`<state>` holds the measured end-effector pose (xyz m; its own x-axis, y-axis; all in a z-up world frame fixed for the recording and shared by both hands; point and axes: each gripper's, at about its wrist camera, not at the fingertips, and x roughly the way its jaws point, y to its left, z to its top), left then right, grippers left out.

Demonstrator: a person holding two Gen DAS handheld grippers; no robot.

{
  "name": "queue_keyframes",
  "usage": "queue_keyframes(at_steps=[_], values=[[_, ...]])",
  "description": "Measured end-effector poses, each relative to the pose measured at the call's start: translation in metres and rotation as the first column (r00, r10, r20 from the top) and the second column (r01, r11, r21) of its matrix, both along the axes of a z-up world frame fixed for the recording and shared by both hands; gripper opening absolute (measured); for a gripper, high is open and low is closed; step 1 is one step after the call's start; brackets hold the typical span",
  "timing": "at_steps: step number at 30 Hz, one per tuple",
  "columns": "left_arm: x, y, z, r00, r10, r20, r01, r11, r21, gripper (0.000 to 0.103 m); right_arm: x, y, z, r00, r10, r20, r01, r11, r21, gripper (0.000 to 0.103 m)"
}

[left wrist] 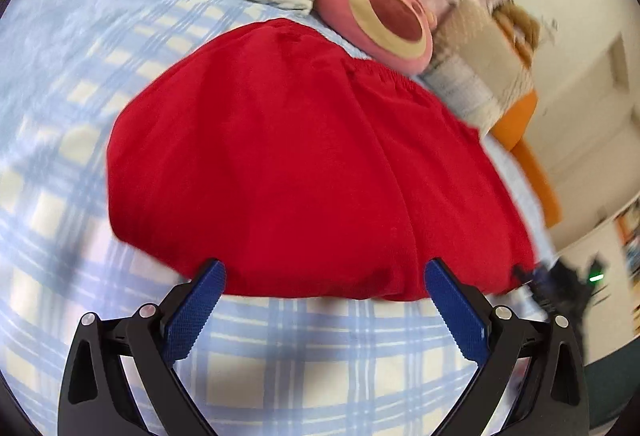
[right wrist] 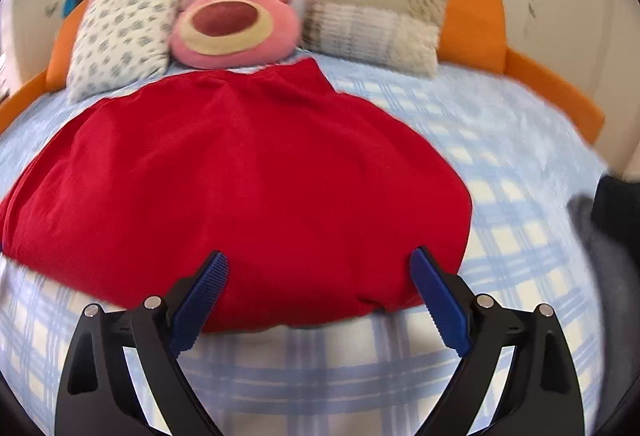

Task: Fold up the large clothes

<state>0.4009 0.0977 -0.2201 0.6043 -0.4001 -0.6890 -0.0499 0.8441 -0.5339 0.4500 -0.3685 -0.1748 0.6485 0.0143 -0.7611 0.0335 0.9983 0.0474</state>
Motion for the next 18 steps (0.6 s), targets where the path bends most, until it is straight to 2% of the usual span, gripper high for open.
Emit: queue_keyframes(at_steps=[1, 4, 6, 7, 9, 12, 14, 17, 18], values=[[-0.001, 0.005, -0.003, 1.0, 0.007, 0.008, -0.006, 0.999, -0.037, 0.101, 0.0, -0.002, -0.002, 1.0, -0.006, -0.004, 0.006, 1.0, 0.019, 0.092], [-0.001, 0.008, -0.004, 1.0, 0.01, 0.008, -0.009, 0.998, -0.066, 0.101, -0.006, 0.008, 0.01, 1.0, -0.024, 0.018, 0.025, 1.0, -0.015, 0.093], [0.0, 0.01, -0.002, 1.0, 0.006, -0.006, -0.006, 0.996, -0.086, 0.101, -0.016, 0.019, 0.028, 0.997, -0.007, 0.074, 0.004, 0.999, 0.037, 0.092], [-0.001, 0.015, -0.001, 1.0, 0.005, -0.017, -0.007, 0.993, -0.121, 0.101, -0.021, 0.026, 0.038, 0.995, 0.01, 0.104, -0.016, 0.998, 0.061, 0.092], [-0.004, 0.026, -0.001, 0.999, 0.016, -0.028, -0.022, 0.978, -0.21, 0.101, -0.029, 0.045, 0.058, 0.983, 0.067, 0.169, -0.087, 0.989, 0.117, 0.092], [-0.011, 0.044, -0.008, 0.997, 0.045, -0.061, -0.064, 0.931, -0.359, 0.101, -0.019, 0.078, 0.075, 0.971, 0.148, 0.189, -0.183, 0.966, 0.183, 0.091], [-0.014, 0.052, -0.018, 0.994, 0.051, -0.098, -0.088, 0.898, -0.431, 0.101, -0.007, 0.099, 0.077, 0.968, 0.186, 0.171, -0.218, 0.955, 0.2, 0.067], [-0.015, 0.056, -0.03, 0.99, 0.064, -0.124, -0.114, 0.882, -0.457, 0.101, 0.015, 0.126, 0.074, 0.966, 0.226, 0.129, -0.251, 0.937, 0.241, 0.048], [-0.014, 0.057, -0.033, 0.99, 0.067, -0.126, -0.119, 0.875, -0.468, 0.101, 0.023, 0.134, 0.07, 0.966, 0.235, 0.111, -0.255, 0.936, 0.242, 0.047]])
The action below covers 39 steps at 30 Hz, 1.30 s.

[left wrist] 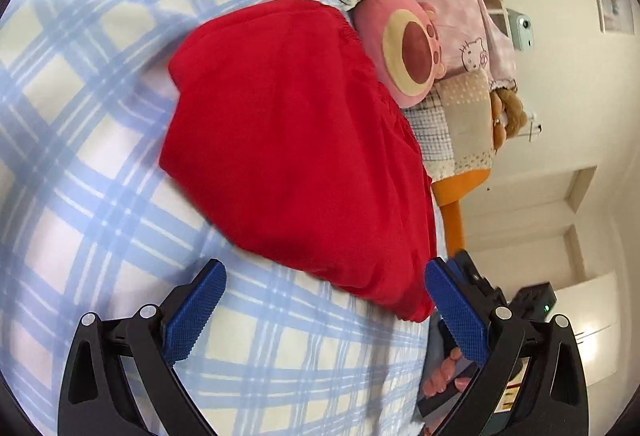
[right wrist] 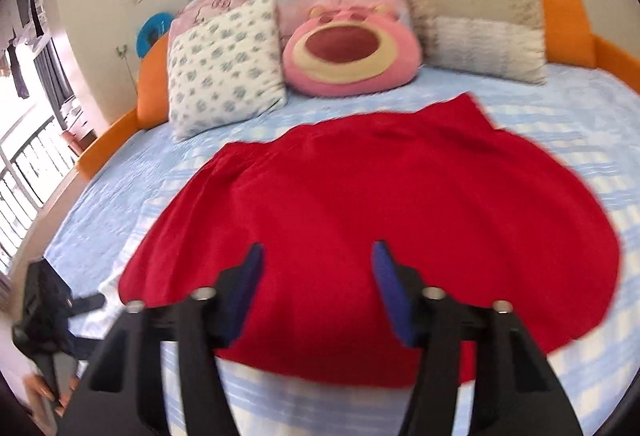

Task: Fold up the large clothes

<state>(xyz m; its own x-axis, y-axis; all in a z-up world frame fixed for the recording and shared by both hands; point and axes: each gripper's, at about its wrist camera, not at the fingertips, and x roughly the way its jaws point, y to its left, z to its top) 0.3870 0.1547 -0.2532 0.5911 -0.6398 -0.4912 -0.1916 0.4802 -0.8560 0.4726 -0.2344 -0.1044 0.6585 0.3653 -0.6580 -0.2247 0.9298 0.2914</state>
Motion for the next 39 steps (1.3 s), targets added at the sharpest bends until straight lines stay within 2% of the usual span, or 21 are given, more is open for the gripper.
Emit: queue_keyframes(at_steps=[2, 5, 8, 13, 14, 15, 16, 17, 19, 21, 22, 23, 29, 32, 35, 39], values=[[0.004, 0.003, -0.002, 1.0, 0.021, 0.009, -0.021, 1.0, -0.01, 0.101, 0.011, 0.01, -0.009, 1.0, -0.003, -0.028, 0.003, 1.0, -0.007, 0.046], [0.016, 0.007, -0.001, 0.999, 0.051, 0.008, -0.051, 0.999, 0.001, 0.101, 0.014, 0.008, -0.02, 0.998, -0.008, -0.067, 0.01, 0.999, 0.036, 0.046], [0.037, 0.004, 0.001, 0.998, 0.065, 0.007, -0.065, 0.998, 0.018, 0.101, 0.01, 0.005, -0.024, 0.997, 0.001, -0.073, 0.001, 1.0, 0.018, 0.046], [0.044, -0.008, 0.015, 0.995, 0.097, 0.024, -0.099, 0.99, 0.102, 0.1, 0.007, -0.01, -0.021, 0.998, 0.0, -0.068, 0.003, 0.999, 0.04, 0.046], [0.041, -0.011, 0.02, 0.993, 0.107, 0.042, -0.112, 0.985, 0.132, 0.094, 0.005, -0.014, -0.018, 0.998, 0.0, -0.061, 0.003, 0.999, 0.045, 0.047], [0.038, -0.012, 0.023, 0.993, 0.11, 0.049, -0.117, 0.98, 0.163, 0.081, 0.004, -0.018, -0.013, 0.999, 0.002, -0.048, 0.001, 0.999, 0.048, 0.047], [0.036, -0.015, 0.026, 0.993, 0.11, 0.05, -0.118, 0.969, 0.216, 0.075, 0.003, -0.019, -0.011, 0.999, 0.004, -0.041, -0.002, 0.999, 0.047, 0.047], [0.034, -0.015, 0.025, 0.992, 0.114, 0.05, -0.123, 0.964, 0.235, 0.066, 0.002, -0.02, -0.009, 0.999, 0.008, -0.035, -0.006, 0.999, 0.048, 0.047], [0.033, -0.007, 0.016, 0.991, 0.133, 0.029, -0.136, 0.969, 0.208, 0.052, 0.001, -0.023, -0.008, 0.999, 0.014, -0.029, -0.012, 0.998, 0.064, 0.046], [0.033, 0.003, 0.007, 0.988, 0.155, 0.003, -0.153, 0.974, 0.167, 0.034, -0.002, -0.023, -0.009, 1.0, 0.016, -0.023, -0.014, 0.997, 0.08, 0.033], [0.033, 0.008, 0.003, 0.987, 0.157, -0.009, -0.154, 0.977, 0.147, 0.031, -0.003, -0.023, -0.011, 1.0, 0.016, -0.018, -0.014, 0.996, 0.09, 0.023], [0.032, 0.009, 0.001, 0.988, 0.154, -0.01, -0.151, 0.978, 0.145, 0.027, -0.004, -0.022, -0.012, 1.0, 0.014, -0.014, -0.013, 0.995, 0.095, 0.02], [0.03, 0.009, 0.016, 0.991, 0.134, 0.0, -0.132, 0.972, 0.193, 0.02, 0.004, -0.005, -0.041, 0.994, 0.057, -0.09, -0.051, 0.996, 0.07, 0.019], [0.03, 0.006, 0.04, 0.992, 0.119, 0.041, -0.125, 0.971, 0.205, 0.018, 0.006, 0.0, -0.063, 0.988, 0.066, -0.139, -0.065, 0.998, 0.015, 0.017], [0.034, -0.008, 0.078, 0.991, 0.074, 0.112, -0.099, 0.966, 0.24, 0.013, -0.003, -0.007, -0.074, 0.99, 0.064, -0.124, -0.059, 0.997, 0.046, 0.017], [0.046, -0.045, 0.13, 0.98, -0.025, 0.196, -0.033, 0.958, 0.286, 0.01, -0.014, -0.015, -0.078, 0.992, 0.049, -0.113, -0.04, 0.996, 0.079, 0.016]])
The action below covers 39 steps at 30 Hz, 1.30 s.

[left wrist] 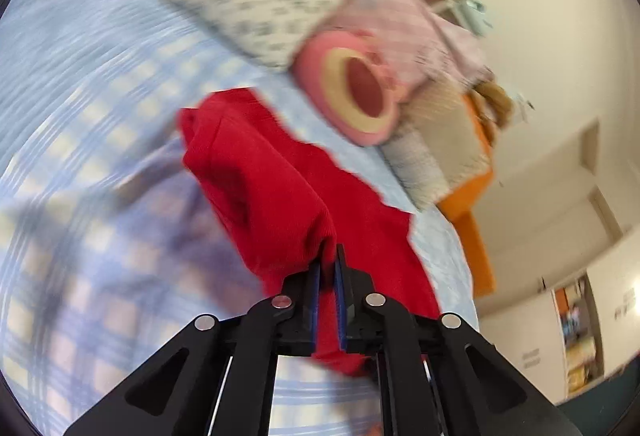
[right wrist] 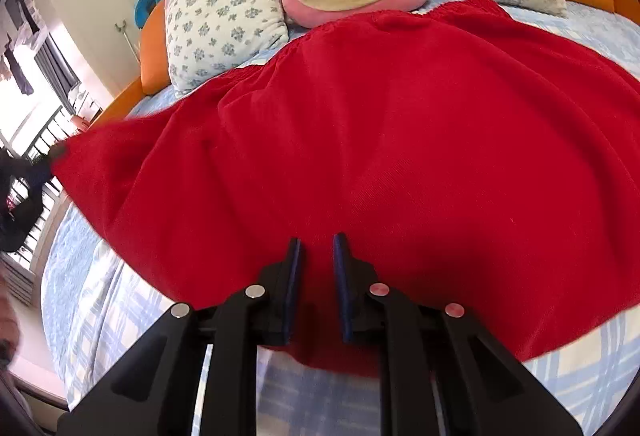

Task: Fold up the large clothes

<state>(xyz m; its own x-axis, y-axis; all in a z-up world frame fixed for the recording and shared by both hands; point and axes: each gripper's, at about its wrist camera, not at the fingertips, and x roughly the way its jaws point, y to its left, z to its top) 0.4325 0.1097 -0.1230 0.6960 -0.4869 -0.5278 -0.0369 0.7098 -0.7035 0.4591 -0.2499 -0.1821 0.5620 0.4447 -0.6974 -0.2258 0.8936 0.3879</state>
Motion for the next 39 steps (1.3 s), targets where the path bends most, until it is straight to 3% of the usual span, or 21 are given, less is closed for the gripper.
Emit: queue_keyframes(at_steps=[5, 8, 10, 11, 12, 14, 16, 20, 23, 31, 34, 39], values=[[0.019, -0.084, 0.063, 0.982, -0.165, 0.093, 0.159, 0.985, 0.068, 0.005, -0.01, -0.01, -0.001, 1.0, 0.0, 0.028, -0.002, 0.999, 0.049, 0.016], [0.027, -0.144, 0.092, 0.971, -0.219, 0.099, 0.191, 0.953, 0.236, 0.006, -0.009, -0.015, -0.002, 1.0, 0.005, 0.016, -0.007, 0.995, 0.097, 0.016], [0.027, -0.155, 0.093, 0.974, -0.215, 0.07, 0.189, 0.944, 0.271, 0.006, -0.01, -0.016, 0.0, 1.0, 0.015, 0.02, -0.017, 0.995, 0.099, 0.016], [0.024, -0.154, 0.092, 0.977, -0.205, 0.062, 0.179, 0.939, 0.293, 0.012, -0.011, -0.016, 0.0, 1.0, 0.014, 0.022, -0.016, 0.996, 0.093, 0.016], [0.017, -0.147, 0.087, 0.983, -0.178, 0.052, 0.151, 0.932, 0.329, 0.033, -0.011, -0.015, 0.0, 1.0, 0.012, 0.024, -0.014, 0.996, 0.087, 0.016], [0.006, -0.126, 0.076, 0.992, -0.117, 0.05, 0.092, 0.93, 0.355, 0.062, -0.012, -0.013, 0.0, 1.0, 0.011, 0.028, -0.013, 0.997, 0.078, 0.018], [-0.003, -0.086, 0.051, 0.999, -0.037, -0.003, 0.036, 0.932, 0.36, 0.073, -0.012, -0.011, 0.0, 1.0, 0.006, 0.025, -0.008, 0.997, 0.077, 0.018], [-0.023, 0.005, -0.018, 0.979, 0.105, -0.172, -0.068, 0.975, 0.213, 0.077, -0.011, -0.009, 0.0, 1.0, 0.005, 0.028, -0.006, 0.998, 0.07, 0.018], [-0.037, 0.039, -0.061, 0.958, 0.129, -0.255, -0.102, 0.988, 0.113, 0.081, -0.011, -0.008, -0.001, 0.999, 0.005, 0.034, -0.007, 0.998, 0.058, 0.018], [-0.034, 0.057, -0.13, 0.959, 0.106, -0.264, -0.144, 0.981, -0.129, 0.088, -0.012, -0.008, -0.002, 0.999, 0.006, 0.047, -0.008, 0.999, 0.05, 0.018], [-0.031, 0.059, -0.133, 0.968, 0.126, -0.215, -0.163, 0.974, -0.16, 0.092, -0.012, -0.008, -0.002, 0.999, 0.006, 0.047, -0.008, 0.999, 0.05, 0.018], [-0.015, 0.06, -0.137, 0.965, 0.155, -0.213, -0.205, 0.949, -0.238, 0.095, -0.013, -0.008, -0.002, 0.999, 0.005, 0.048, -0.007, 0.999, 0.048, 0.018]])
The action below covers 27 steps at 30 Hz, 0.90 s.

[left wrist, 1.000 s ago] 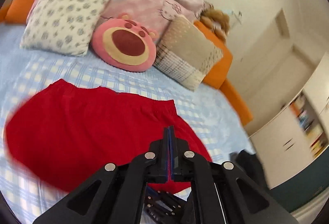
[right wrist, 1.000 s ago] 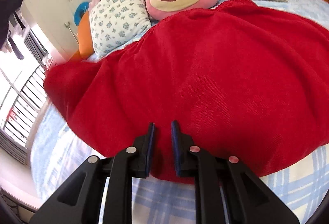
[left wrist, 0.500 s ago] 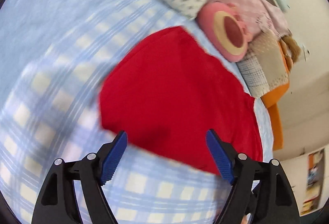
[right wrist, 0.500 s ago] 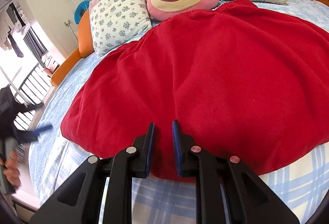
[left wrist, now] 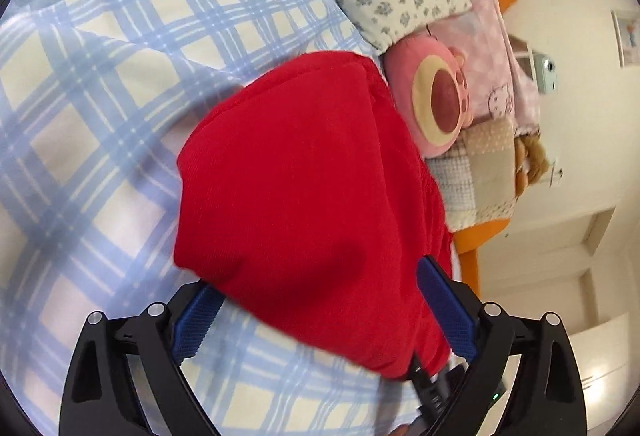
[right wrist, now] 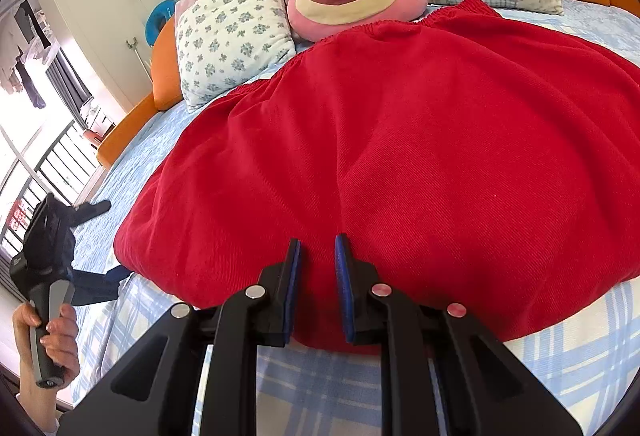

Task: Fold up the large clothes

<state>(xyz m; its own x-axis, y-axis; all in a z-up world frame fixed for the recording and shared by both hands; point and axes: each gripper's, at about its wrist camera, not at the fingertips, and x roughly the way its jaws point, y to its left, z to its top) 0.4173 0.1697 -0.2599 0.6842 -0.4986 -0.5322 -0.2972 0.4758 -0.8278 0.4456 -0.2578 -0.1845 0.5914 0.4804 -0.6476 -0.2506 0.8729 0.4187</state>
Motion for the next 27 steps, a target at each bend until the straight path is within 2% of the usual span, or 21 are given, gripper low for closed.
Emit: queue_keyframes(at_steps=[6, 9, 10, 11, 12, 13, 15, 16, 17, 19, 22, 24, 26, 27], values=[[0.022, 0.008, -0.002, 0.999, 0.035, 0.015, -0.034, 0.997, -0.064, 0.095, -0.001, 0.002, 0.0, 1.0, 0.0, 0.003, 0.0, 1.0, -0.014, 0.018], [0.039, 0.004, 0.001, 1.0, 0.025, 0.016, -0.024, 0.999, -0.033, 0.094, -0.001, 0.003, 0.0, 1.0, 0.001, 0.006, 0.0, 1.0, -0.027, 0.018], [0.041, 0.002, 0.004, 1.0, 0.016, 0.019, -0.016, 1.0, -0.01, 0.087, -0.001, 0.003, 0.0, 1.0, 0.001, 0.006, -0.001, 1.0, -0.032, 0.018], [0.042, -0.001, 0.006, 1.0, 0.006, 0.012, -0.006, 1.0, 0.022, 0.063, 0.0, 0.005, 0.001, 1.0, 0.003, 0.004, -0.003, 0.999, -0.036, 0.018], [0.043, -0.003, 0.007, 1.0, -0.009, 0.001, 0.009, 0.998, 0.059, 0.052, 0.001, 0.005, 0.003, 1.0, 0.012, -0.001, -0.012, 0.999, -0.048, 0.018], [0.04, -0.004, 0.006, 1.0, -0.014, 0.004, 0.014, 0.998, 0.065, 0.051, 0.004, 0.007, 0.005, 1.0, 0.024, -0.01, -0.024, 0.998, -0.065, 0.019], [0.036, 0.001, 0.001, 1.0, -0.003, -0.012, 0.003, 0.999, 0.036, 0.04, 0.012, 0.01, 0.014, 0.998, 0.044, -0.045, -0.048, 0.994, -0.095, 0.02], [0.033, 0.004, -0.003, 1.0, 0.008, -0.024, -0.008, 1.0, 0.006, 0.038, 0.016, 0.009, 0.019, 0.997, 0.042, -0.057, -0.047, 0.995, -0.089, 0.029], [0.031, 0.006, -0.005, 1.0, 0.012, -0.025, -0.012, 1.0, -0.006, 0.036, 0.019, 0.006, 0.025, 0.998, 0.032, -0.061, -0.036, 0.996, -0.076, 0.051], [0.029, 0.005, -0.002, 1.0, 0.004, -0.027, -0.003, 1.0, 0.026, 0.033, 0.022, -0.001, 0.042, 1.0, -0.014, -0.017, 0.013, 0.998, -0.054, 0.076], [0.028, 0.002, 0.005, 1.0, -0.015, -0.025, 0.017, 0.996, 0.091, 0.031, 0.029, 0.003, 0.059, 1.0, -0.015, 0.013, 0.016, 0.998, -0.062, 0.075], [0.028, 0.003, 0.007, 0.999, -0.021, -0.024, 0.023, 0.995, 0.096, 0.03, 0.033, 0.015, 0.06, 1.0, 0.009, 0.015, -0.008, 0.995, -0.096, 0.073], [0.03, 0.005, 0.009, 0.999, -0.03, -0.023, 0.031, 0.996, 0.077, 0.028, 0.035, 0.031, 0.052, 0.999, 0.038, 0.005, -0.036, 0.986, -0.162, 0.049], [0.03, 0.006, 0.009, 0.999, -0.035, -0.018, 0.036, 0.997, 0.061, 0.027, 0.035, 0.04, 0.04, 0.998, 0.057, -0.013, -0.059, 0.977, -0.206, 0.045]])
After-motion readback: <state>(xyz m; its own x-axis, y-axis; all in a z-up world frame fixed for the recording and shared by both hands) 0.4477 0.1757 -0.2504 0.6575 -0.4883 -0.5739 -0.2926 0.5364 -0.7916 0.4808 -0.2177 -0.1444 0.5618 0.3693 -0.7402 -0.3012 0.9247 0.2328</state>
